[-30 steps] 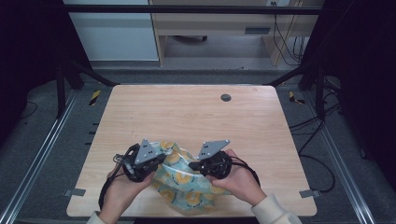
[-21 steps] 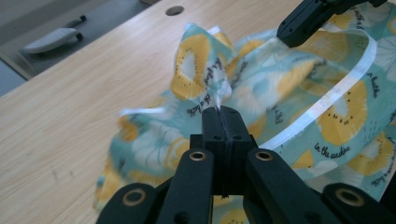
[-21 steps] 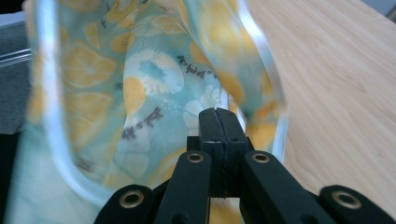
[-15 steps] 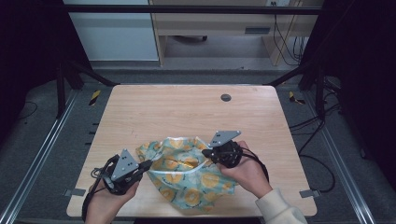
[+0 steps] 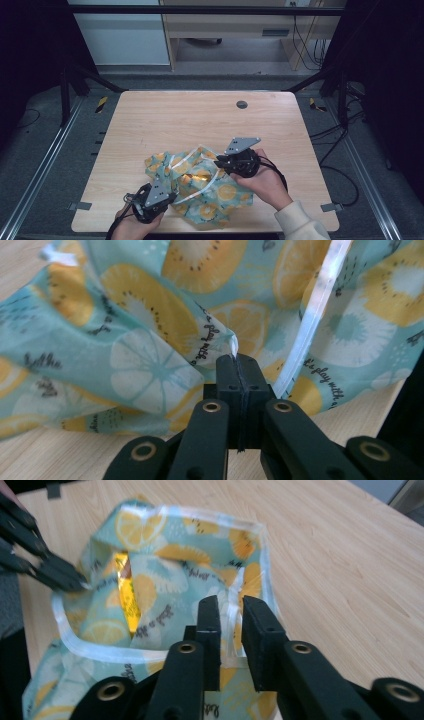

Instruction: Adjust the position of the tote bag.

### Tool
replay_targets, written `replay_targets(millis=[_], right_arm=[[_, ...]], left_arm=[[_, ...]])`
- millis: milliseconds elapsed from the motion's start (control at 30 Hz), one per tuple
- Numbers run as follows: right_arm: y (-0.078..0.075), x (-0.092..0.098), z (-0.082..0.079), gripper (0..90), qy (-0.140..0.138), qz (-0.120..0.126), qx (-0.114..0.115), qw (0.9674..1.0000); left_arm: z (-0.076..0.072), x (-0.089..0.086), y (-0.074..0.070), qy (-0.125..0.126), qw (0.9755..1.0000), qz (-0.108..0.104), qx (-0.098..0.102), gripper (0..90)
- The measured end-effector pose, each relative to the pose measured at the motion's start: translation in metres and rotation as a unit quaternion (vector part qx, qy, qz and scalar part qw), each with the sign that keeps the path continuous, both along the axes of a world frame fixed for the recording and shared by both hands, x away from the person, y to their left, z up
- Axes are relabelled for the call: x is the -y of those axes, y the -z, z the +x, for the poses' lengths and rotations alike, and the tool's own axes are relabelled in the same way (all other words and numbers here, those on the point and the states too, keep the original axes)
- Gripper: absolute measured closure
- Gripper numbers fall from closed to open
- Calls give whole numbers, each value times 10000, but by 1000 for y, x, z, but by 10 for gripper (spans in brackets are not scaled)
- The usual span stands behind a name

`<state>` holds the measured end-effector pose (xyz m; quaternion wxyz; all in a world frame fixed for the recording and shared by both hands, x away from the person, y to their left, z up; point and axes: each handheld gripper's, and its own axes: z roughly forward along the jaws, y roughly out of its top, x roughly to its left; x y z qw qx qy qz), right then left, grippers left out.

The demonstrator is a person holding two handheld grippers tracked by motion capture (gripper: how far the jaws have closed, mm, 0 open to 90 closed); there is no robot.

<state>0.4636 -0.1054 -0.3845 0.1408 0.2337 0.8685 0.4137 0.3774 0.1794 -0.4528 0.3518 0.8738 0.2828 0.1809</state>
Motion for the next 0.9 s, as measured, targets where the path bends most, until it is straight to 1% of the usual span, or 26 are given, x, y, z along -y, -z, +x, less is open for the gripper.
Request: replay_targets(millis=[67, 167, 267, 400, 433, 533, 567, 633, 667, 700, 733, 767, 833, 900], right_arm=[[-4, 0, 0, 741, 16, 81, 35, 10000], [-8, 0, 4, 695, 88, 56, 115, 9999], [-10, -4, 11, 632, 130, 106, 107, 9998], [-9, -14, 24, 569, 61, 32, -40, 10000], [-7, -17, 28, 549, 67, 9, -110, 9999], [-2, -23, 36, 544, 103, 3, -264, 9996], [-1, -23, 38, 558, 97, 8, -334, 9994], [2, -24, 42, 645, 99, -18, -479, 9988], [3, -24, 43, 703, 78, -29, -559, 9984], [3, -24, 42, 773, 76, -67, -585, 9982], [3, -23, 42, 860, 32, -57, -589, 9982], [1, -22, 41, 900, 16, -51, -566, 9984], [-3, -20, 38, 900, 6, 32, -513, 9987], [-9, -17, 31, 900, -20, 122, -413, 9991]], left_arm=[[1, 2, 3, 14, 10000, 18, -25, 900], [3, 1, 4, -5, 10000, 3, -12, 900], [4, -1, 4, -13, 10000, -29, -6, 900], [5, -1, 7, -13, 10000, -42, -22, 900], [5, 0, 7, -6, 10000, -42, -24, 900], [6, -1, 8, 13, 10000, -36, -30, 900], [6, -1, 8, 15, 10000, -40, -37, 900], [6, -1, 9, 18, 10000, -41, -40, 900], [6, -1, 9, 18, 10000, -41, -37, 900], [6, -1, 9, 13, 10000, -51, -41, 900], [7, -1, 9, 3, 10000, -63, -37, 900], [7, -2, 9, -7, 10000, -75, -31, 900], [7, -3, 9, -15, 10000, -80, -27, 900], [7, -3, 9, -40, 9999, -87, -29, 900]])
